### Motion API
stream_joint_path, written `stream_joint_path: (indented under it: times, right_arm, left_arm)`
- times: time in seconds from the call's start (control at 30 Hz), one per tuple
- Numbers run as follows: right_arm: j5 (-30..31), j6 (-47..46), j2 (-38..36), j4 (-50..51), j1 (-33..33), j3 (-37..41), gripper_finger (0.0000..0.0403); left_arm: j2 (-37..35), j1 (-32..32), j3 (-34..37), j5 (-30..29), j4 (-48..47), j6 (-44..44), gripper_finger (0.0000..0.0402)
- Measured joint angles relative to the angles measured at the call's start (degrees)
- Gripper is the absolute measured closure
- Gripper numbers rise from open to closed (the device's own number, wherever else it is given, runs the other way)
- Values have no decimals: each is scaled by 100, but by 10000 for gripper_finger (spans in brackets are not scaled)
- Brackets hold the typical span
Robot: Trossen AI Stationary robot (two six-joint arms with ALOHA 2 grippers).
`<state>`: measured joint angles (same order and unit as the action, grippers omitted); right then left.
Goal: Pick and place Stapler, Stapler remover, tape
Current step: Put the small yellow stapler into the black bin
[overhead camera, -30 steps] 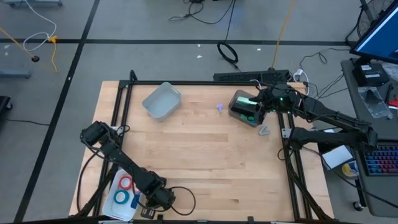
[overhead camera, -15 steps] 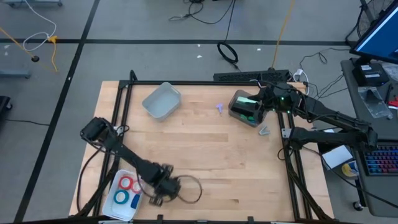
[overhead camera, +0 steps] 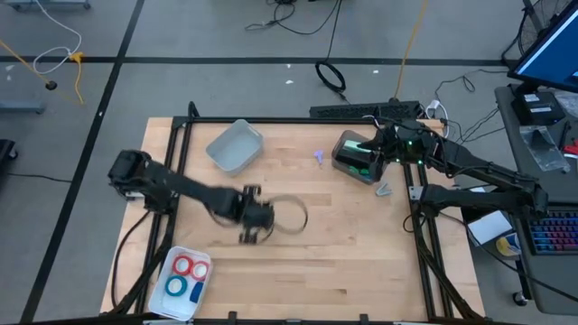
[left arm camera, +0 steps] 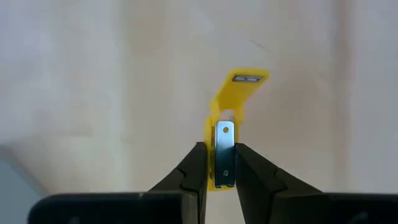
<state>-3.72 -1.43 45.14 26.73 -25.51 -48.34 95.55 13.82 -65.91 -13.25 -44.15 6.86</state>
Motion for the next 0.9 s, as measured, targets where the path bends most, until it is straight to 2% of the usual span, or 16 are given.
stream_joint_path:
  times: [0.13, 0.23, 0.33, 0.43, 0.5, 0.63, 0.8, 0.9]
  right_arm:
    - [-110, 2, 0, -77, 1, 0, 282]
    - [-117, 8, 3, -361, 14, 0, 282]
    - [-613, 242, 64, -902, 14, 0, 282]
    - [-1375, 926, 232, -1496, 117, 0, 279]
    - [-1598, 1326, 428, -1869, 304, 0, 275]
    - [-1544, 2081, 897, -2759, 695, 0, 261]
    - [-591, 2768, 1383, -3983, 991, 0, 227]
    - [-379, 3115, 1566, -4606, 1053, 2, 195]
  left_arm:
    - [-543, -801, -1, -38, 755, -73, 339]
    - [-942, -1358, -9, 398, 1734, -27, 339]
    - [-1236, -1873, -17, 1167, 2937, 223, 339]
    - [-1376, -2335, -20, 2143, 4084, 718, 339]
    - [-1382, -2599, -31, 2728, 4704, 1190, 339]
    - [-1382, -2960, -31, 3449, 5350, 2078, 339]
    - [-1375, -3158, -28, 4034, 5285, 2752, 339]
    - [-1378, -3190, -28, 4315, 5331, 3109, 339]
